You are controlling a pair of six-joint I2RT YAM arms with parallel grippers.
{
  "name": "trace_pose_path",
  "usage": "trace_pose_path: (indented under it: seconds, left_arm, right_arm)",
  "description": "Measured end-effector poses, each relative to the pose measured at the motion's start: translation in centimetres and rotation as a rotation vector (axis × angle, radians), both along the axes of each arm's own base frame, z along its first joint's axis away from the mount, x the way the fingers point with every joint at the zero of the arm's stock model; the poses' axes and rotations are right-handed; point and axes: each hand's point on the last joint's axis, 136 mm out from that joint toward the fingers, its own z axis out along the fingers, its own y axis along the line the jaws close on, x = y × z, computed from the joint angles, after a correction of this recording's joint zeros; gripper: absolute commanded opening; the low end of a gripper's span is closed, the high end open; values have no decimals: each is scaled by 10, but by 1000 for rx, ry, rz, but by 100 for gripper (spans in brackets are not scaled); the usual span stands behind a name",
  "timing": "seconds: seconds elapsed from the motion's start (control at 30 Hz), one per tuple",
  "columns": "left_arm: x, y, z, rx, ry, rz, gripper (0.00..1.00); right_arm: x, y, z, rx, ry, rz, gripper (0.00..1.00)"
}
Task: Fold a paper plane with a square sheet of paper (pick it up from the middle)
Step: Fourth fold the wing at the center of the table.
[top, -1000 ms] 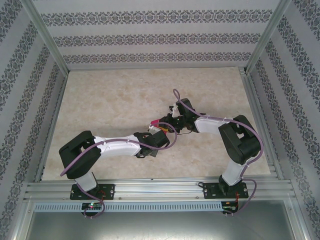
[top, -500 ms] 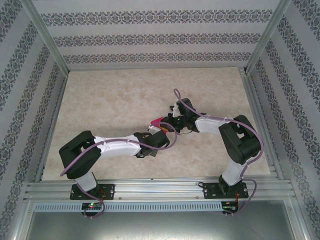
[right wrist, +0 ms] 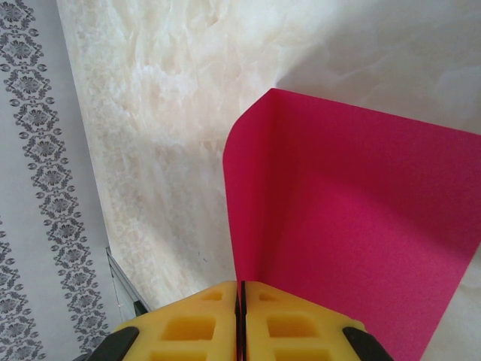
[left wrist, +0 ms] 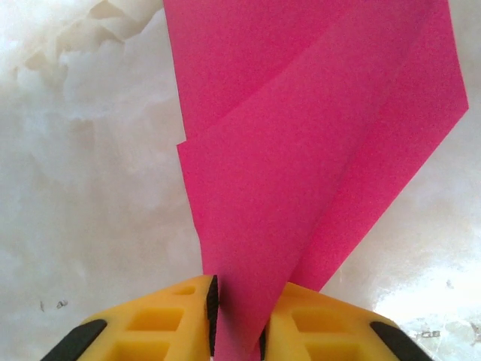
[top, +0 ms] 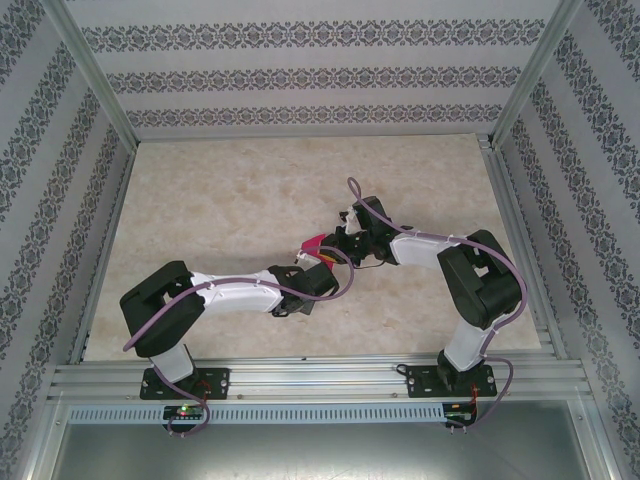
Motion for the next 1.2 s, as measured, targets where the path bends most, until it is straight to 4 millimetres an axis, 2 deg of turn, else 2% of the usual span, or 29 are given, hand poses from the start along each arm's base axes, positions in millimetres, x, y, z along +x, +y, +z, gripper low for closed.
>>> trace_pose_path:
  seconds: [0.37, 0.5, 0.57, 0.67, 0.87, 0.93, 1.0, 1.1, 1.2]
  left_arm:
    - [0, 0, 0, -2, 2, 1, 12]
    - [-2, -4, -2, -27, 15, 7, 10]
    - [-2, -6, -4, -54, 25, 12, 10]
    - [-4, -5, -8, -110, 52, 29, 10]
    - [-2, -5, -8, -287, 117, 66, 11]
    - [-1, -6, -7, -357, 146, 73, 11]
    - [1, -8, -6, -413, 173, 75, 11]
    - [2, -14, -3, -487, 212, 69, 11]
    - [4, -18, -2, -555, 241, 64, 11]
  right_arm:
    - [-1, -1, -1, -4, 6, 0, 15]
    - [-2, -2, -2, -10, 12, -2, 21]
    - [-3, -3, 0, -18, 14, -4, 27]
    - [-3, -12, 12, -32, -11, -18, 35]
    - [0, -30, 54, -46, -136, -48, 43]
    - [-3, -34, 65, -43, -168, -52, 42]
    - [-7, -36, 68, -41, -177, -53, 39]
    - [-15, -35, 59, -45, -160, -42, 29]
    - [-30, -25, 46, -52, -130, -6, 21]
